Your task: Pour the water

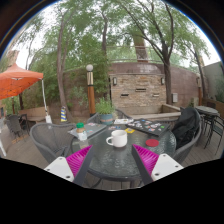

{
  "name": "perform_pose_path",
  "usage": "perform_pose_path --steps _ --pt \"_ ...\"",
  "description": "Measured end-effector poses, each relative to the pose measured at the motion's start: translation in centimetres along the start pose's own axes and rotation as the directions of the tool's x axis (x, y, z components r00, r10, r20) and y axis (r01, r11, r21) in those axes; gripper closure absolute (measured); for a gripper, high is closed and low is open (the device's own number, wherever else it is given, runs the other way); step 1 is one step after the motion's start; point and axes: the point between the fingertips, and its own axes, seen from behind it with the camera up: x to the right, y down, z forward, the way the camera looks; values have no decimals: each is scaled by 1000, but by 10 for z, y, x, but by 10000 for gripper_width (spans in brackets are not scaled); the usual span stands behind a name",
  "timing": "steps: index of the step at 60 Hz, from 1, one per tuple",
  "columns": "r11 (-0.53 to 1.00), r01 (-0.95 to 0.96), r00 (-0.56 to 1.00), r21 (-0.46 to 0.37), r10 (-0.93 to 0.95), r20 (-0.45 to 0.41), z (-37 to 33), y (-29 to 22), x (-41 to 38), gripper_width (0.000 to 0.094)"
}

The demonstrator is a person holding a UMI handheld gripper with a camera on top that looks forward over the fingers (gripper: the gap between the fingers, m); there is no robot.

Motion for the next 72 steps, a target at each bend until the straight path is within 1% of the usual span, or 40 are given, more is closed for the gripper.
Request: perform_pose_path --steps 8,12,17,21,29,37,39,45,53,54,56,57,58,59,60,62,65,68,72 --pt "1000 -14 999 -14 15 49 11 12 -14 99" --pt "999 -28 998 -15 29 48 27 20 -19 97" --pt "1000 13 997 0 -13 73 52 30 -37 97" --pt "999 38 997 13 -39 70 73 38 -53 96" --pt "999 -5 994 47 0 111 123 43 -106 88" --pt "997 -22 998 74 18 58 187 43 -132 85" --pt "997 -21 999 70 18 38 204 44 -136 88" --pt "998 -10 1000 65 9 13 245 43 -156 92" --pt "997 36 998 65 -32 -61 282 38 -167 90" --pt "997 39 997 67 -34 -70 288 37 -166 101" --pt "997 43 995 65 -37 -91 298 39 -164 161" --pt "998 41 994 56 -35 -102 302 42 -163 229" --pt "999 32 994 43 -27 -108 308 47 -156 321" --pt "999 23 993 31 -19 -117 313 52 -155 444" --pt "1000 13 992 19 -10 -126 315 56 -153 491" --pt "999 3 990 55 5 -139 324 51 -146 492" --pt "997 -13 988 71 24 -154 330 50 -141 493" --pt "999 -27 989 41 32 -147 318 55 -152 494" --pt "999 -35 991 33 39 -125 320 55 -156 492"
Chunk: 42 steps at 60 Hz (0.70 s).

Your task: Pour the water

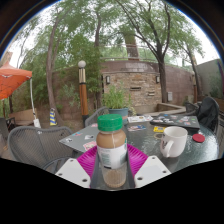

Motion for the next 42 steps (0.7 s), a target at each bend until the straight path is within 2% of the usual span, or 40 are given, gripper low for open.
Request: perform_pose_path --steps 4,5,10,11,17,20,24,29,35,42 --pt "1000 -16 999 -27 17 35 1 4 -4 494" --pt "999 -18 999 -28 19 42 1 4 -4 527" --pt "1000 3 998 -17 -2 62 8 5 4 568" --pt "1000 6 998 -13 -5 68 8 4 2 620" --pt "999 -9 994 -32 12 107 0 3 -17 645" --pt "998 -56 987 -28 60 146 10 -2 -14 645" --pt "992 -124 981 6 121 149 9 -29 -16 644" --pt "949 -314 937 3 309 165 7 -63 -13 645" --pt "791 -608 769 -75 609 195 29 -70 15 646" --pt "476 -860 444 -183 875 193 33 -88 36 646"
